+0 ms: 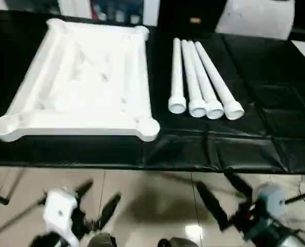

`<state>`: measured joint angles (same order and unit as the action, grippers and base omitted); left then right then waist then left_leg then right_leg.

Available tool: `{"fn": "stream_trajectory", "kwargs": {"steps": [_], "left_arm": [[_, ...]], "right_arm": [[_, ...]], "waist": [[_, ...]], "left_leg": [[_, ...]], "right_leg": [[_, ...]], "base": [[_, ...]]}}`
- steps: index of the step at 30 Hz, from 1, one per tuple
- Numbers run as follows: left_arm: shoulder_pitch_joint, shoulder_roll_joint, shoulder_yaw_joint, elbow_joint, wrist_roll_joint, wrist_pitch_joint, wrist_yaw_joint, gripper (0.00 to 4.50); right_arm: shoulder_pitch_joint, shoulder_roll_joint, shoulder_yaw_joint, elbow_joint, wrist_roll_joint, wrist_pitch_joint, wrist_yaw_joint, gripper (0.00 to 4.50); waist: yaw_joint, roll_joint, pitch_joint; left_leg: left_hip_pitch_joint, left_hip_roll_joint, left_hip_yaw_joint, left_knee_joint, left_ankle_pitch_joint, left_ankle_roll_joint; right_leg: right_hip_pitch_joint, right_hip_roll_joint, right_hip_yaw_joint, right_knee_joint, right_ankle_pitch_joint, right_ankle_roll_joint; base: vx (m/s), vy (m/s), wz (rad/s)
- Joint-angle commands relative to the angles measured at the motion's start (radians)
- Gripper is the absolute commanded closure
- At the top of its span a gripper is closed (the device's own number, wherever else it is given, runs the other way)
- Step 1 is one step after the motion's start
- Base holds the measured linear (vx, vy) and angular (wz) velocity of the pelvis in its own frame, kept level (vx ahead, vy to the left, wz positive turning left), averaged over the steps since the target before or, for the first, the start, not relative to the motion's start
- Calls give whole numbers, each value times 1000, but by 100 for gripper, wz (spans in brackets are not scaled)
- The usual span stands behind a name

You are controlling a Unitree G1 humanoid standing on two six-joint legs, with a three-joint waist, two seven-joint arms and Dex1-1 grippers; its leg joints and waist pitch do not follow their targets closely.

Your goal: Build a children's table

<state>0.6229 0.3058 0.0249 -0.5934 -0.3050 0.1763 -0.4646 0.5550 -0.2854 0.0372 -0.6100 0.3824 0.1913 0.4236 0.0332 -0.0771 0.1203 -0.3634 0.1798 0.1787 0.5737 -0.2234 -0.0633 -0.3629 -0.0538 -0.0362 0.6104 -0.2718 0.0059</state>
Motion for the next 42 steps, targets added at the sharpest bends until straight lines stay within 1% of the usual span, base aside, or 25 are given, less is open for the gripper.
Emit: {"fn": "stream_trajectory", "kwargs": {"steps": [1,3,6,10,12,16,21,22,23,24,27,28,29,30,31,33,34,35,36,37,38,39,40,41,42], "left_arm": [[-45,0,30,-76,-35,56,38,29],[-122,9,49,-106,-47,97,71,29],[-213,36,76,-48,-13,111,91,29],[-446,-5,42,34,90,198,205,29],[-513,-28,18,86,118,235,242,29],[-608,-65,8,154,144,277,330,29],[-664,-100,-12,171,138,284,329,29],[-667,-108,-22,167,145,304,330,29],[-659,-110,-25,164,149,307,333,29],[-653,-112,-28,163,151,308,339,29],[-631,-112,-40,160,166,306,351,29],[-628,-116,-40,159,160,309,350,29],[-628,-120,-39,159,155,310,348,29],[-628,-121,-40,159,154,310,347,29],[-626,-119,-47,157,161,310,343,29],[-624,-119,-49,158,163,315,342,29],[-622,-120,-50,159,163,317,341,29],[-620,-119,-55,157,161,320,336,29],[-618,-119,-57,155,160,321,334,29],[-612,-116,-67,147,157,321,325,29],[-610,-112,-72,143,158,320,320,29],[-608,-110,-76,140,160,320,316,29],[-608,-111,-75,140,160,319,315,29],[-610,-112,-71,141,158,320,316,29],[-611,-109,-69,142,158,323,315,29]], "right_arm": [[-60,15,-43,-37,2,48,-50,0],[-144,34,-58,-47,-18,99,-115,0],[-256,63,-54,-25,-93,126,-206,0],[-413,144,-58,72,-112,212,-354,0],[-441,177,-56,105,-123,252,-411,0],[-480,205,-1,145,-141,286,-402,0],[-528,191,41,215,-201,274,-380,0],[-555,178,55,230,-219,284,-390,0],[-566,165,66,234,-224,284,-378,0],[-573,157,73,236,-228,283,-368,0],[-581,169,74,238,-249,230,-373,0],[-582,173,71,229,-231,234,-359,0],[-583,174,68,223,-217,241,-345,0],[-584,174,66,217,-212,242,-341,0],[-588,176,63,211,-219,239,-348,0],[-589,179,63,210,-212,248,-350,0],[-589,181,63,209,-205,257,-351,0],[-586,183,62,208,-200,263,-351,0],[-585,184,62,207,-198,265,-351,0],[-576,186,60,204,-199,262,-349,0],[-571,186,60,203,-206,254,-349,0],[-566,182,61,200,-216,246,-348,0],[-563,177,64,199,-221,238,-339,0],[-559,166,68,199,-225,232,-324,0],[-554,157,71,198,-226,227,-313,0]], "waist": [[-2,16,-34],[-5,20,-39],[-4,20,-71],[-8,31,-80],[-4,34,-89],[-1,39,-102],[0,46,-103],[-2,50,-105],[-2,50,-105],[9,57,-103],[12,57,-84],[-14,56,-61],[-10,63,-73],[-10,63,-72],[-23,67,-83],[-37,65,-99],[-42,61,-105],[-21,41,-119],[-7,42,-121],[5,37,-138],[1,40,-146],[-1,48,-151],[-24,70,-153],[-63,79,-154],[-77,72,-155]], "left_leg": [[15,66,-28,-77,-162,31],[19,64,-30,-80,-156,13],[21,53,-27,-61,-88,-13],[28,52,-29,-64,-141,-64],[27,46,-27,-55,-92,-76],[14,40,-31,-49,-82,-64],[17,44,-29,-49,-105,-56],[0,35,-56,-59,-159,23],[0,35,-56,-59,-159,23],[-28,10,-78,-57,-238,106],[-31,6,-76,-35,-301,127],[73,41,-61,-34,-469,20],[83,55,-67,-49,-524,-14],[97,70,-75,-66,-587,-32],[113,97,-109,-98,-613,-28],[120,92,-123,-104,-476,66],[96,67,-102,-85,-325,151],[10,8,-46,-36,-148,191],[-25,-9,-32,-17,-96,187],[-52,-2,-36,5,-26,170],[-48,-3,-40,-1,40,166],[-23,-1,-45,-9,73,170],[58,22,-86,-20,182,243],[183,96,-170,-20,252,419],[219,161,-222,-26,333,570]], "right_leg": [[18,-73,58,-69,41,-104],[15,-68,55,-68,36,-106],[29,-65,54,-56,99,-89],[25,-67,55,-55,21,-74],[25,-61,55,-47,115,-89],[42,-67,55,-42,164,-91],[37,-68,54,-47,88,-120],[59,-84,20,-55,32,-121],[59,-84,20,-55,32,-121],[101,-111,-25,-93,-202,-81],[130,-137,-54,-153,-548,-106],[58,-87,-60,-164,-654,-122],[69,-71,-58,-149,-599,-124],[59,-59,-56,-132,-528,-120],[58,-44,-47,-79,-333,-132],[51,-44,-37,-44,-125,-137],[69,-60,-22,-51,-16,-140],[150,-87,8,-84,108,-135],[176,-99,19,-100,103,-121],[207,-115,28,-109,100,-82],[203,-65,7,-84,197,-51],[194,-39,-9,-69,248,-36],[138,6,-44,-18,287,2],[-7,-13,-52,42,83,15],[-75,-53,-25,90,-113,44]], "base": [[0,0,0],[-26,0,0],[-43,2,-1],[0,0,0],[0,0,0],[0,0,0],[0,0,0],[0,0,0],[0,0,0],[-8,-1,40],[24,2,58],[28,11,42],[28,11,42],[0,0,0],[90,25,4],[102,11,2],[94,-15,-1],[94,-15,-1],[71,-23,-2],[94,-13,1],[94,-13,1],[139,-6,5],[176,-45,9],[176,-45,9],[142,-73,2]]}}
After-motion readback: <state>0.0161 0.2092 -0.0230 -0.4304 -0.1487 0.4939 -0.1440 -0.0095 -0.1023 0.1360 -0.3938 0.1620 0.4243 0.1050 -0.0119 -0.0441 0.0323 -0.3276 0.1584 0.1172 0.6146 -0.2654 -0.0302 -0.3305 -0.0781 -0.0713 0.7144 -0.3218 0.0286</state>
